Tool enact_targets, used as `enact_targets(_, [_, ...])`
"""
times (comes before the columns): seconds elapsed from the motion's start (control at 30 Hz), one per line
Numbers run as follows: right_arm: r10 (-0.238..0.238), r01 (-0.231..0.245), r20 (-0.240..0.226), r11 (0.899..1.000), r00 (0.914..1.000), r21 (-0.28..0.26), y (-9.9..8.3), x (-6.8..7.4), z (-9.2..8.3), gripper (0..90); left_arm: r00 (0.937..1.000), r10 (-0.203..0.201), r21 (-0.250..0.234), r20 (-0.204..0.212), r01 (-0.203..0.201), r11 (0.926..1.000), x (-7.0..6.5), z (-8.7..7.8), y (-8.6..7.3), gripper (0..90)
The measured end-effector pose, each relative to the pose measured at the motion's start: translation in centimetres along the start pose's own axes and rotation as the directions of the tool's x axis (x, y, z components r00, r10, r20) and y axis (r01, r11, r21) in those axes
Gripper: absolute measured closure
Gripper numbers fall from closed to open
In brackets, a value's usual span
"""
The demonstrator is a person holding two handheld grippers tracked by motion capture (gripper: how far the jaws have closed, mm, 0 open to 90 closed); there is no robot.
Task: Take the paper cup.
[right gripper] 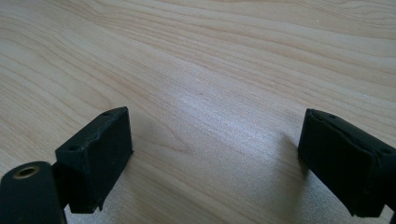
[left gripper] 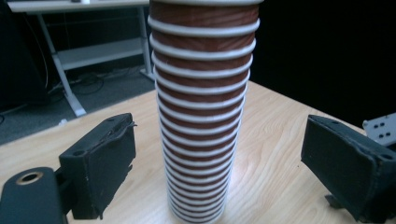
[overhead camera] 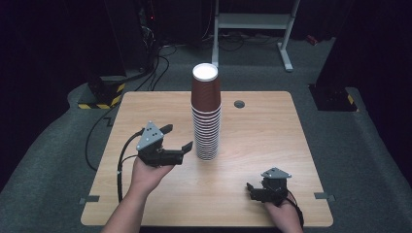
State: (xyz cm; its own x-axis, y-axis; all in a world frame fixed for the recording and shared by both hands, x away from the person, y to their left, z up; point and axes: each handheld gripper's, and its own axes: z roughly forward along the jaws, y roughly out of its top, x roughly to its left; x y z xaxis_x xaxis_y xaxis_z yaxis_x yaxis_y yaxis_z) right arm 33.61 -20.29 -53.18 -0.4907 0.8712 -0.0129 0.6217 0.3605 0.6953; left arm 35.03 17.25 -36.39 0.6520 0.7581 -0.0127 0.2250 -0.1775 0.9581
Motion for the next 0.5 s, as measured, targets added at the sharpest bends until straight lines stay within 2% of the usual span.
enact_targets(0.23, [-0.002, 0.002, -0.002, 1.000, 1.0000, -0.001, 0.0, 0.0, 0.0, 9.7, 0.9999, 0.016, -0.023, 0.006, -0.016, 0.9996, -0.2, 0.3, 1.6, 10.3])
enact_targets(0.5, [-0.005, 0.005, -0.002, 1.000, 1.0000, -0.001, 0.0, 0.0, 0.0, 9.7, 0.9997, 0.016, -0.050, 0.020, -0.015, 0.9986, -0.2, 0.7, 3.1, 10.6])
